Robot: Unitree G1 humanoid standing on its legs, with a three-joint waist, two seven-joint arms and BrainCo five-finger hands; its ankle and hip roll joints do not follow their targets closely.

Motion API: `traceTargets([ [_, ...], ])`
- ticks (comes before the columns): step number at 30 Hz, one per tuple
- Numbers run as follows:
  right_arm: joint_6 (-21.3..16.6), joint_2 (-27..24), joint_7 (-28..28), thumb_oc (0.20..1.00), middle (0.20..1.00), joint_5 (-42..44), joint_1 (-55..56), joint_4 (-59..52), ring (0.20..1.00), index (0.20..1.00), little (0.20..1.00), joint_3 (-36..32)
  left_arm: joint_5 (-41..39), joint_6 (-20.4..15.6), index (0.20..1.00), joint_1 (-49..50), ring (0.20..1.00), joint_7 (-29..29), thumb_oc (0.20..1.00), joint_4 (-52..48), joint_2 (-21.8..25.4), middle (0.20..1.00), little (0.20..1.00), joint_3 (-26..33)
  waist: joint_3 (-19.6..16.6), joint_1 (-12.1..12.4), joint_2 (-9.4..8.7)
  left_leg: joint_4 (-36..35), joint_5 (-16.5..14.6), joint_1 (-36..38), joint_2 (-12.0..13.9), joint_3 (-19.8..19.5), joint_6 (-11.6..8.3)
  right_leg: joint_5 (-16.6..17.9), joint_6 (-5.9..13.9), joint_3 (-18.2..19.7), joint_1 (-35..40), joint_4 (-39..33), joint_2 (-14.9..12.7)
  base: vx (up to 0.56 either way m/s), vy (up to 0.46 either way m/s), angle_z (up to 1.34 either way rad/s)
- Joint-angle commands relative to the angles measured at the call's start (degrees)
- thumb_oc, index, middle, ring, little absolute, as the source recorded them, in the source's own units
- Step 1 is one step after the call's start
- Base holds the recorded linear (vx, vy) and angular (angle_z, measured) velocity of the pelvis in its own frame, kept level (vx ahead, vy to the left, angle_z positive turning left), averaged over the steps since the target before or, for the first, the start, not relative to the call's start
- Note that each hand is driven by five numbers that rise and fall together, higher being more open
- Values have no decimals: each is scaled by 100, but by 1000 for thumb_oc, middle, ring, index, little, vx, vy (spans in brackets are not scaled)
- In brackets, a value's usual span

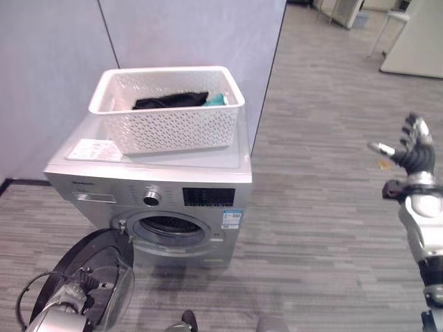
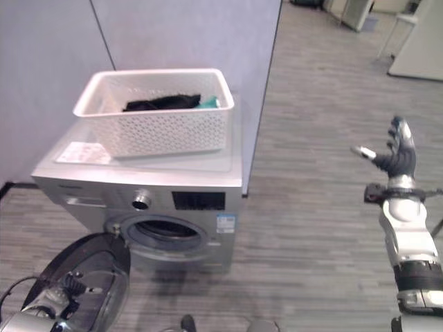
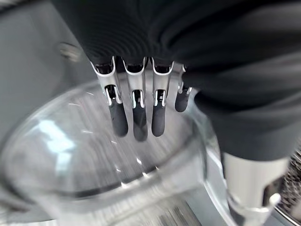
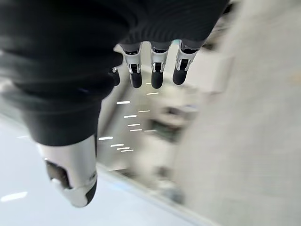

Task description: Grab the laundry basket,head to the washer,open it,put in the laundry and shut it.

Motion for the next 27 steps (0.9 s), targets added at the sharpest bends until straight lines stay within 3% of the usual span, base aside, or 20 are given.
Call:
traceTargets([
  [1, -495, -413, -171, 1000, 1000, 8, -1194, 206, 1000, 1000, 1000, 186, 11, 8, 1000, 189, 1000, 150, 1000, 184, 846, 1000, 1000, 255, 83, -2, -253, -65, -735, 924, -173, -378, 50, 402, 271, 406, 14, -970, 167, 125, 10, 38],
  [2, -499, -415, -171, 1000, 1000, 12, -1222, 220, 1000, 1000, 1000, 206, 11, 7, 1000, 190, 1000, 151, 1000, 186, 843, 1000, 1000, 268, 82, -8, -252, -73, -709, 911, -174, -372, 47, 432, 267, 410, 6, -993, 167, 208, 18, 78],
  [4, -509, -882, -181, 1000, 1000, 55, -2065, 285, 1000, 1000, 1000, 640, -26, -125, 1000, 337, 1000, 181, 1000, -10, 834, 1000, 1000, 245, 158, 54, -334, 37, -914, 1136, -404, -728, 60, 618, 391, 992, -264, -1481, 462, 210, -1, 56],
  [6, -521, -975, -120, 1000, 1000, 108, -2396, 300, 1000, 1000, 1000, 923, -86, -143, 1000, 304, 1000, 166, 1000, -78, 856, 1000, 1000, 230, 181, 39, -353, 67, -933, 1154, -472, -825, 54, 724, 424, 1086, -390, -1634, 508, 109, -29, 2],
  [10, -320, -892, 123, 1000, 1000, 152, -2966, 161, 1000, 1000, 1000, 1612, -314, -138, 1000, 8, 1000, 49, 1000, -265, 446, 1000, 1000, -202, 244, -41, -387, 186, -1049, 1321, -587, -1211, 35, 833, 450, 1194, -607, -1806, 721, 176, -62, 71],
  [11, -229, -899, 387, 1000, 1000, 247, -2942, 174, 1000, 1000, 1000, 1904, -372, -224, 1000, -98, 1000, -26, 1000, -376, 211, 1000, 1000, -554, 210, -50, -466, 169, -1052, 1392, -648, -1567, -29, 794, 372, 1484, -463, -1678, 806, 302, -197, 147],
  [12, -115, -1257, 505, 1000, 1000, 140, -3089, 324, 1000, 1000, 1000, 2042, -480, -229, 1000, 277, 1000, 4, 1000, -1204, 14, 1000, 1000, -693, 159, 96, -496, 152, -1034, 1423, -609, -1945, -102, 779, 278, 1520, -396, -1508, 884, 293, -243, 158],
  [13, -27, -1466, 578, 1000, 1000, 43, -3210, 508, 1000, 1000, 1000, 2203, -578, -253, 1000, 611, 1000, -75, 1000, -2069, -80, 1000, 1000, -796, 150, 196, -485, 143, -1016, 1413, -547, -2118, -141, 759, 220, 1386, -359, -1489, 876, 190, -189, 150],
  [14, -34, -1466, 581, 1000, 1000, 51, -3247, 528, 1000, 1000, 1000, 2250, -580, -222, 1000, 653, 1000, -84, 1000, -2123, -82, 1000, 1000, -777, 139, 164, -463, 140, -1018, 1415, -537, -2143, -144, 753, 214, 1358, -349, -1489, 878, 103, -147, 88],
  [17, 368, -1854, 1092, 1000, 1000, -38, -3847, 1145, 1000, 1000, 1000, 3024, -1054, -253, 1000, 1445, 1000, -579, 1000, -3530, -35, 1000, 1000, -964, 66, 252, -389, -16, -833, 1365, -165, -2529, -394, 609, 9, 780, -170, -1562, 982, 125, -216, 129],
  [19, 420, -1859, 1171, 1000, 1000, -86, -4030, 1279, 1000, 1000, 1000, 3229, -1128, -258, 1000, 1545, 1000, -671, 1000, -3658, -27, 1000, 1000, -991, 53, 212, -352, -31, -773, 1337, -74, -2607, -459, 569, -34, 663, -140, -1571, 1019, 87, -139, 63],
  [20, 505, -1804, 1393, 1000, 1000, -26, -4373, 1657, 1000, 1000, 1000, 3621, -1205, -240, 1000, 1592, 1000, -803, 1000, -3610, -34, 1000, 1000, -1105, 65, 187, -328, -68, -655, 1305, 101, -2698, -588, 477, -117, 492, -122, -1534, 1085, 119, -183, 59],
  [27, 480, -1499, 1814, 1000, 1000, -69, -5176, 2323, 1000, 1000, 1000, 4634, -1158, -234, 1000, 1616, 1000, -855, 1000, -3597, -136, 1000, 1000, -1262, 127, 227, -283, -209, -355, 1206, 489, -2617, -824, 287, -278, 124, -33, -1605, 1197, 64, -106, 28],
])
